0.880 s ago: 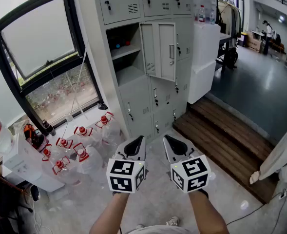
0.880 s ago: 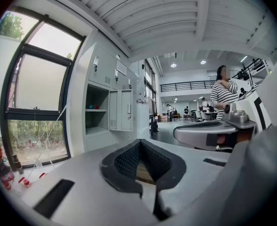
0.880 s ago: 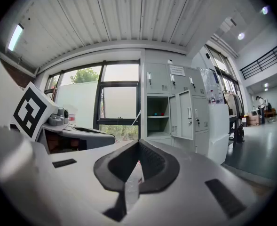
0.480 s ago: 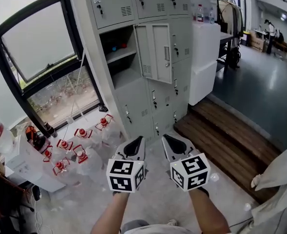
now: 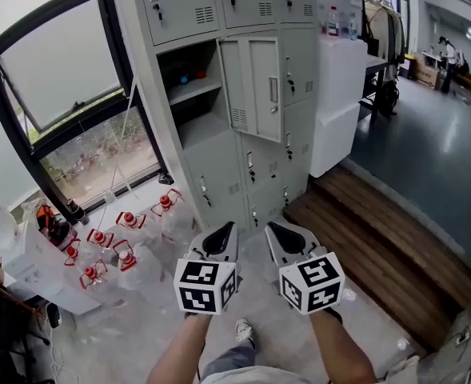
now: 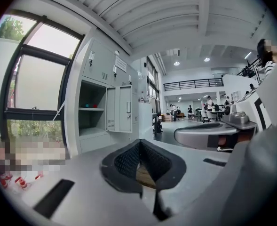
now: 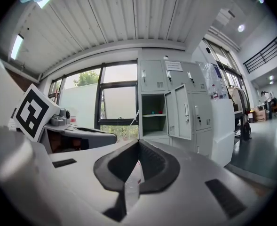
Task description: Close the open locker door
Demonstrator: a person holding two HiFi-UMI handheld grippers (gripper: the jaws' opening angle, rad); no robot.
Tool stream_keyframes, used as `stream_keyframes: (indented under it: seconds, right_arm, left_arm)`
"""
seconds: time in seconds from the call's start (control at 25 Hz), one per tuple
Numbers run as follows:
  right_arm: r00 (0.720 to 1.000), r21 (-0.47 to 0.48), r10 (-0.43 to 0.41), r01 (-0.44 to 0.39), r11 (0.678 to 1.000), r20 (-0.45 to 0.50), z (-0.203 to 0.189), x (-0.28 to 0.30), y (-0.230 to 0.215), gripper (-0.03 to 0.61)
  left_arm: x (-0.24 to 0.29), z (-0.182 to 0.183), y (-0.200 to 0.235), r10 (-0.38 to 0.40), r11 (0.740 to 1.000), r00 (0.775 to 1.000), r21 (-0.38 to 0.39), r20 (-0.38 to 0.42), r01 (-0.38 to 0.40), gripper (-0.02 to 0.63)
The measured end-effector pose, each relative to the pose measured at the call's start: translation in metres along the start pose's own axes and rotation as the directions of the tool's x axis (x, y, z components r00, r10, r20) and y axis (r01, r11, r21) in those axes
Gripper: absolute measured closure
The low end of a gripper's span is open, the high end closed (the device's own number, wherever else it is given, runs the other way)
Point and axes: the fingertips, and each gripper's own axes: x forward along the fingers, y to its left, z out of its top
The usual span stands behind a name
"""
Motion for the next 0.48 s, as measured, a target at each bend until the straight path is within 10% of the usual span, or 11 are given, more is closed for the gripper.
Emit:
stream_keyframes:
  seconds: [0.48]
  right_arm:
    - [0.999,-0.022,-0.033,0.032,0.999,-0.029,0.008,0.106,-0.054,0.572]
  left_arm:
    - [0.103,0.013,0.069,-0.031,0.999,0.999,-0.032,0.006,0.031,0.607]
